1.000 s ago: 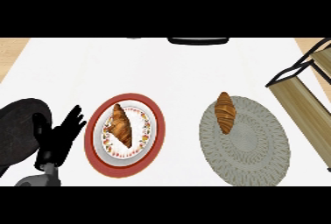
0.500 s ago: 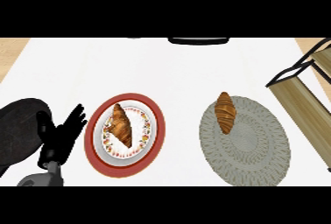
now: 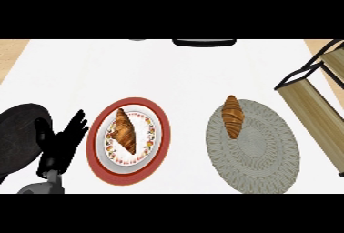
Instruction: Pick the tomato from the placemat and place it in the tiered shelf
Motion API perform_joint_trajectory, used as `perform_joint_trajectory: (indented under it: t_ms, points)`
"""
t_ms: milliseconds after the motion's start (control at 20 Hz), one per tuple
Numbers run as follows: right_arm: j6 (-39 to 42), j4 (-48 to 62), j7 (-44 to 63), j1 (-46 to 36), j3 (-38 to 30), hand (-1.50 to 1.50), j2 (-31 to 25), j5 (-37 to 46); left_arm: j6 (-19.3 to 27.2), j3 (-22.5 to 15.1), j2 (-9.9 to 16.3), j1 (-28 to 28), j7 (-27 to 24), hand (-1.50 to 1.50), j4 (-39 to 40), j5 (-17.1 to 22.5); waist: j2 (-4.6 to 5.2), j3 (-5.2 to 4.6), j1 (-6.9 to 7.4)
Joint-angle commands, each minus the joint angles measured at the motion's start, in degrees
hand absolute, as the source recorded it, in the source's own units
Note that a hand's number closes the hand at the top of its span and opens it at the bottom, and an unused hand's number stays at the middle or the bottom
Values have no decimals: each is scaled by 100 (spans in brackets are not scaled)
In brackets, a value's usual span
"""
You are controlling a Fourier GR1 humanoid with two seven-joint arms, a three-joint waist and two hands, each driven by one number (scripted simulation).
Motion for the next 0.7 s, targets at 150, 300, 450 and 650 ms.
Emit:
perform_joint_trajectory:
  t_ms: [150, 300, 450, 650]
  points:
    - [685, -1581, 644, 412, -755, -150, -444, -16, 68, 88, -11, -126, 36, 0, 178, -4, -36, -6, -153]
    - [838, -2517, 832, 895, -1169, -150, 24, -164, -108, 62, 0, 373, -110, 0, -44, 54, -33, -1, -79]
    - [1822, -3158, 784, 1116, -1705, -150, -231, -883, 24, 75, -72, 102, -24, 0, 73, 24, -48, -2, -190]
    - [2417, -3865, 844, 1439, -2290, -150, -177, -1611, 11, 147, 1, 57, -57, 0, 130, 0, -26, -3, -127]
